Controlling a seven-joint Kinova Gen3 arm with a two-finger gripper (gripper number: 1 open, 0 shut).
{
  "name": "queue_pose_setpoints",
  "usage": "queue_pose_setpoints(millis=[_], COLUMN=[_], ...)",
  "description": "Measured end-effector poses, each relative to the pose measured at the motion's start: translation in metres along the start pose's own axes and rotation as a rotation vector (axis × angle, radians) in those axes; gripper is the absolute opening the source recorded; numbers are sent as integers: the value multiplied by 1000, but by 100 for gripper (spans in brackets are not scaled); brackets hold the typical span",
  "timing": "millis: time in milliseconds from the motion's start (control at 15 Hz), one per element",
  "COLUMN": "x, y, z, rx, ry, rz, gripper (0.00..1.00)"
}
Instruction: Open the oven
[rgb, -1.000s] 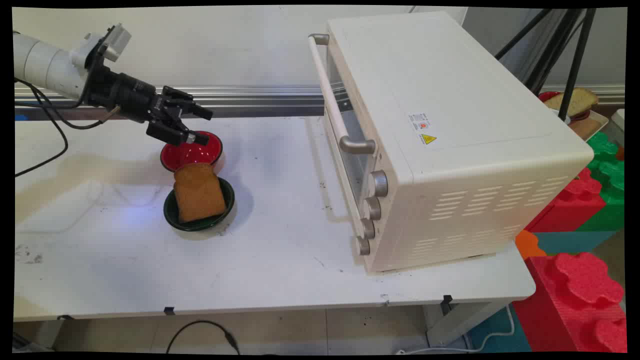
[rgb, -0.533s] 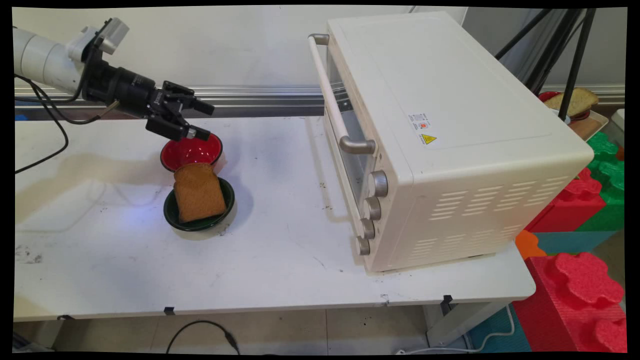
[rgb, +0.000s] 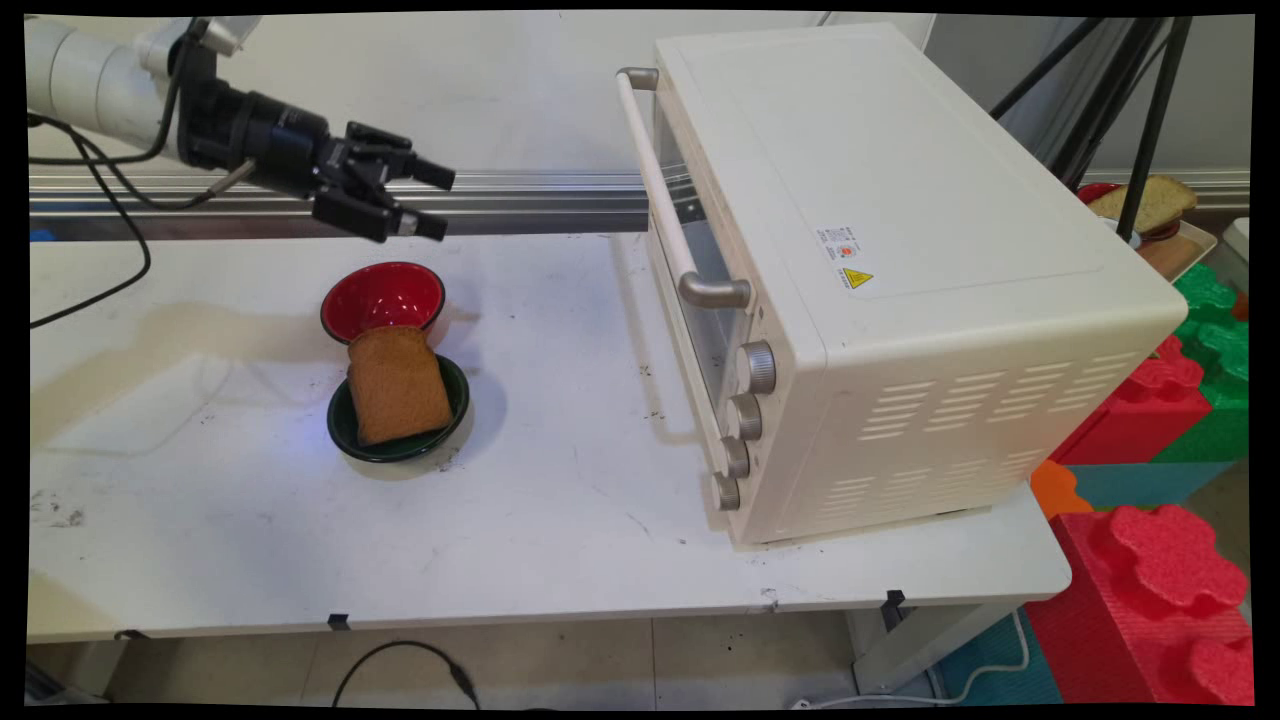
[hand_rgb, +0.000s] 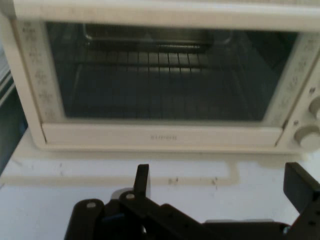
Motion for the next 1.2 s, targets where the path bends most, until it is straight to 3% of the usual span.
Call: queue_pose_setpoints(millis=[667, 1200], x=[54, 91], y=[-8, -15], z=[41, 85], rx=[-17, -25], ry=[122, 172], rz=[5, 25], gripper=[100, 100])
